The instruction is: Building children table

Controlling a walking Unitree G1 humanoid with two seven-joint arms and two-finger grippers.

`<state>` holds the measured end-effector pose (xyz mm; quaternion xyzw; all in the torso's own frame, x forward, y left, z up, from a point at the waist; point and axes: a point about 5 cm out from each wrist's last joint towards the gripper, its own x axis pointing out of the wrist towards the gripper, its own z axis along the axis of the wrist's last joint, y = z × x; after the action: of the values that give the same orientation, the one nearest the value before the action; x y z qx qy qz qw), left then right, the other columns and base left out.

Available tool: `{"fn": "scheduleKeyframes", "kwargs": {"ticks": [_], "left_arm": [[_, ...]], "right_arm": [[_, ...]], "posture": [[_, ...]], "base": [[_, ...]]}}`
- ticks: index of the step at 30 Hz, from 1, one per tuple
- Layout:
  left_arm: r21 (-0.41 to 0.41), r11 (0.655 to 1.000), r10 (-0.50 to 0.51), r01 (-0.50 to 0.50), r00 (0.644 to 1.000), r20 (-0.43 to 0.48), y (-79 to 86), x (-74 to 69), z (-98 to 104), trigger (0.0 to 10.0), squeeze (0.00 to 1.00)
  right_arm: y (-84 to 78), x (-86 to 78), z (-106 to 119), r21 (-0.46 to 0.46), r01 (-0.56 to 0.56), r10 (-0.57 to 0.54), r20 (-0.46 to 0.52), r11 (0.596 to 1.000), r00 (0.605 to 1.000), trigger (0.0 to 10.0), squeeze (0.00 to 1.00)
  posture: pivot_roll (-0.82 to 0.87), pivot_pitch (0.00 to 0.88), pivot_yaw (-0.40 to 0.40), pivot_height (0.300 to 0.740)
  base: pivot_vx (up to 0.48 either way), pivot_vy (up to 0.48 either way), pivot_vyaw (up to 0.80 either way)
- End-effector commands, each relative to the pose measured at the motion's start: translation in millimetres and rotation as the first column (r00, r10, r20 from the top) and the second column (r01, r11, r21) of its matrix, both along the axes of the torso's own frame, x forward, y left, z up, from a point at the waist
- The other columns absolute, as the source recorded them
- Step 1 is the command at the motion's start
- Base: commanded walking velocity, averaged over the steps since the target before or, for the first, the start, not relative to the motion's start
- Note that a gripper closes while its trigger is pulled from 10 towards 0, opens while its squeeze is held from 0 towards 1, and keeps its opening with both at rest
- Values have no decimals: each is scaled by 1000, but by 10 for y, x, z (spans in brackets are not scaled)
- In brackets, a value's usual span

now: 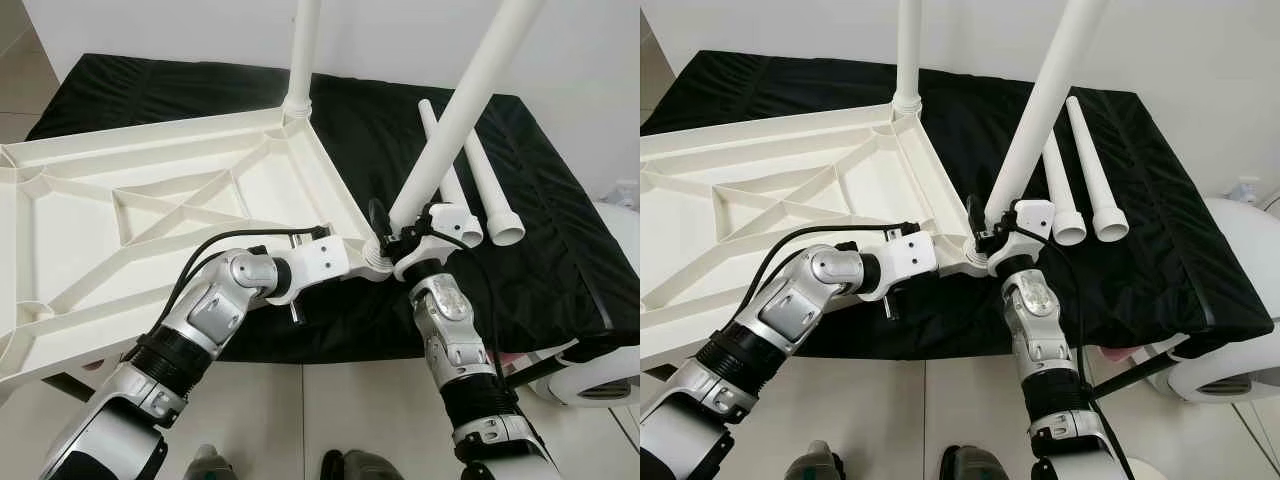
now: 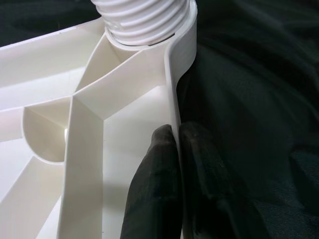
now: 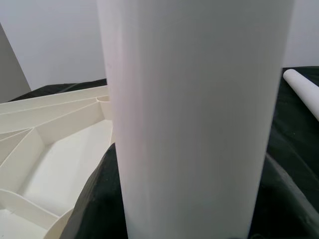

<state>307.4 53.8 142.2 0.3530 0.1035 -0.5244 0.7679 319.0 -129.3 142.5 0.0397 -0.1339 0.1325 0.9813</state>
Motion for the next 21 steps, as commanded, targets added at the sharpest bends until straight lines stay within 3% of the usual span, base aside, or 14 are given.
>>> {"fn": "scheduleKeyframes", "kwargs": {"ticks": [1, 21], "left_arm": [[63, 996, 71, -71, 997, -5, 183, 50, -73, 10000, 0], [66, 996, 60, -59, 998, -9, 191, 43, -61, 10000, 0]], "right_arm": [[-92, -95, -257, -47, -9, 5, -88, 999, 996, 10000, 0], [-115, -188, -324, -155, -39, 35, -29, 987, 999, 10000, 0]], "posture": [[39, 71, -75, 740], [42, 72, -69, 740]], "base": [[0, 0, 0], [0, 0, 0]]}}
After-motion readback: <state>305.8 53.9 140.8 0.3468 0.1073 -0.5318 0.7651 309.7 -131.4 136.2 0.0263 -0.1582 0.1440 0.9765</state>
